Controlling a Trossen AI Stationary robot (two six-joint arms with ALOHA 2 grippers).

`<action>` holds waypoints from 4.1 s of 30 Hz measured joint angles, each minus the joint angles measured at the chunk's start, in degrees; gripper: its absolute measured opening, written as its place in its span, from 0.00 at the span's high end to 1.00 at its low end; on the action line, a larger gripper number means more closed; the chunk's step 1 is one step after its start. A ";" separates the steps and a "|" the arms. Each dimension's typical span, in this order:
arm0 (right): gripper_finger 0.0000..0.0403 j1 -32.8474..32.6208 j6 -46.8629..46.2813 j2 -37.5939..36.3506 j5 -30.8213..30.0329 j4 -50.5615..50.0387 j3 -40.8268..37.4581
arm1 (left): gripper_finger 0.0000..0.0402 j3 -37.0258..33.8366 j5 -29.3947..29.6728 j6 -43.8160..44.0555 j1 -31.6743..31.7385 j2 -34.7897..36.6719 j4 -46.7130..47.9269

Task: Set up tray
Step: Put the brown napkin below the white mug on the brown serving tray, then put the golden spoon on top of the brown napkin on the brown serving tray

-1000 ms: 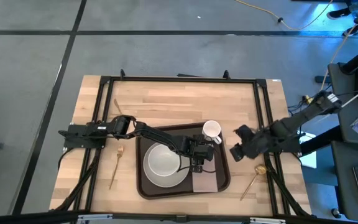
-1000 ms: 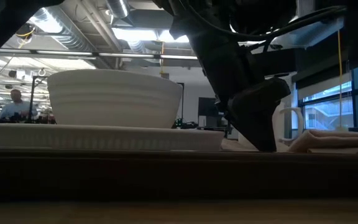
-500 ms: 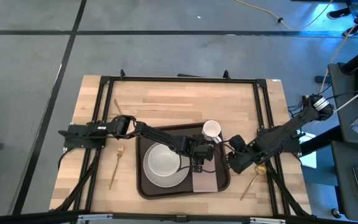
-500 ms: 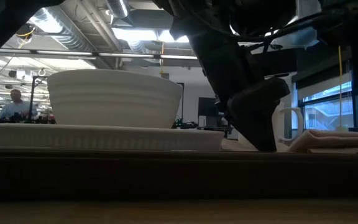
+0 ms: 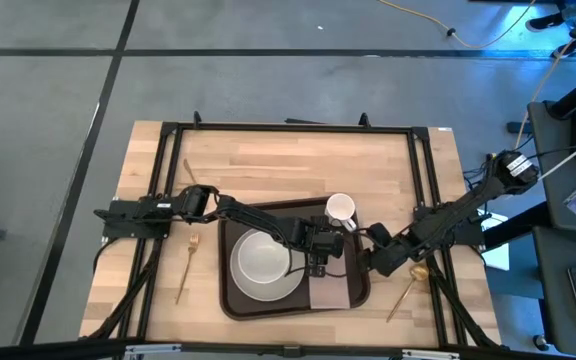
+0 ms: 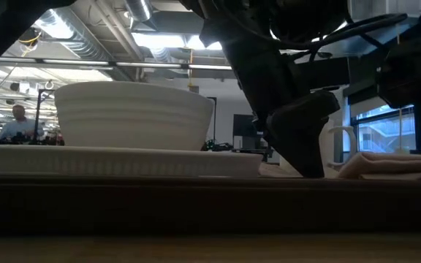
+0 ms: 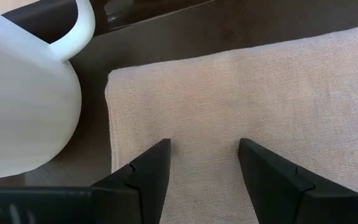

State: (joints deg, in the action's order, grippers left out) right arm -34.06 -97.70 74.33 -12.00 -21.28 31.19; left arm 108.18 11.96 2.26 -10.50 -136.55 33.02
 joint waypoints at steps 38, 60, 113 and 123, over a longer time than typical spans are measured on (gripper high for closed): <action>0.81 0.04 -3.07 6.20 2.34 3.79 -1.23 | 0.54 -0.04 2.75 0.60 0.76 -0.02 -0.11; 0.83 0.07 -2.65 6.26 2.81 4.57 -1.30 | 0.54 -0.04 6.11 -2.56 1.05 -0.07 -0.07; 0.83 0.00 -2.74 6.35 2.66 4.91 -1.30 | 0.64 0.68 3.43 10.67 1.05 0.00 5.23; 0.82 -0.02 -2.76 6.35 2.50 5.38 -1.36 | 0.56 0.30 3.04 9.33 1.29 2.44 5.47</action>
State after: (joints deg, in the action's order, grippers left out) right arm -34.09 -100.47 80.68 -9.50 -15.90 29.82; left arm 108.48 15.01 11.60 -9.21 -134.11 38.49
